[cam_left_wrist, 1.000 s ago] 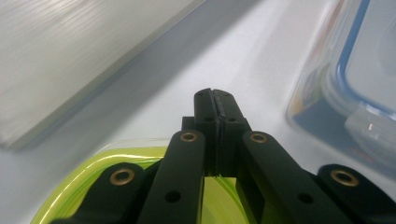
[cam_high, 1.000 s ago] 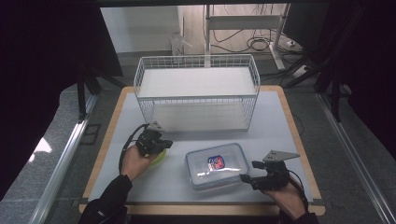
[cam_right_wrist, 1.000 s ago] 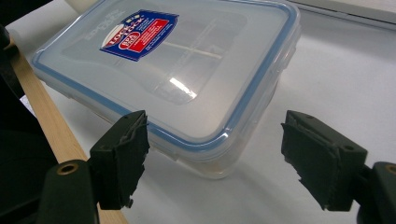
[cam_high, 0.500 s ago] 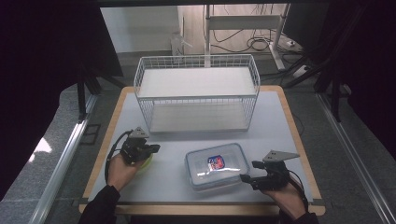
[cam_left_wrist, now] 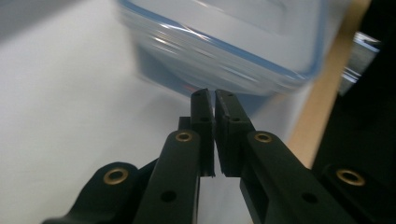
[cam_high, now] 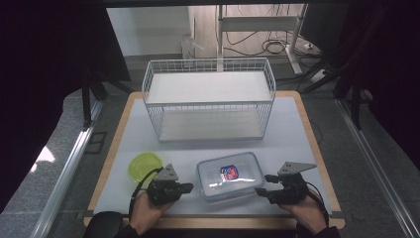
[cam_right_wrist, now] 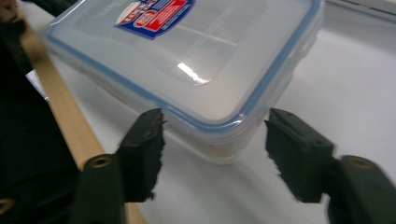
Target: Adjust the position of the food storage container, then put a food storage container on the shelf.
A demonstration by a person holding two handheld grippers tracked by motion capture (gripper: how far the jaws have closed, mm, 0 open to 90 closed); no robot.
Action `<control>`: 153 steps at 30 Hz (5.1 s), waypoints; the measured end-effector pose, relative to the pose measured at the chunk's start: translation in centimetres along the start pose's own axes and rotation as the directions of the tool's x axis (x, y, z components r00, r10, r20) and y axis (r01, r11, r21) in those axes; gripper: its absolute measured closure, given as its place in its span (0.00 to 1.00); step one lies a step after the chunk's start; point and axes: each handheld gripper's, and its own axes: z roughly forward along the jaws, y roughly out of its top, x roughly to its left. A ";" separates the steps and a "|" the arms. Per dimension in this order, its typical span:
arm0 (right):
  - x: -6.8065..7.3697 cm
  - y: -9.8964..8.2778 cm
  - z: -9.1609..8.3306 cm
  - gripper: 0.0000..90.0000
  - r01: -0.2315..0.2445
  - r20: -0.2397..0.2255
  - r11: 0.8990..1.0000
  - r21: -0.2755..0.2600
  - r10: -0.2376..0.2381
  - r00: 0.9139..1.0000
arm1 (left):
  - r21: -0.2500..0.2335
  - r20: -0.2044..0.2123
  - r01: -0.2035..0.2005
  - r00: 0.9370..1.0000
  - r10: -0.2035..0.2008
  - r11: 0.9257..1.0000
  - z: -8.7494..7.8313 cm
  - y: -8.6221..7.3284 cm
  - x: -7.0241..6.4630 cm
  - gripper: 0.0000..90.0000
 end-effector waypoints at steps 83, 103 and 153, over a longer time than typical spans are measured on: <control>-0.5 0.2 2.4 0.21 0.017 0.049 1.000 -0.003 -0.017 0.999 | 0.009 -0.147 -0.031 0.989 0.032 0.999 -1.3 -0.9 1.7 0.09; -0.1 2.8 2.0 0.08 -0.033 -0.015 0.999 -0.013 0.032 0.999 | -0.005 -0.108 -0.003 0.994 0.002 1.000 -2.0 2.3 3.3 0.03; 0.0 4.4 3.2 0.43 -0.113 -0.101 0.993 0.033 0.116 0.988 | 0.020 0.009 0.066 0.998 -0.066 0.998 -0.5 3.5 3.5 0.25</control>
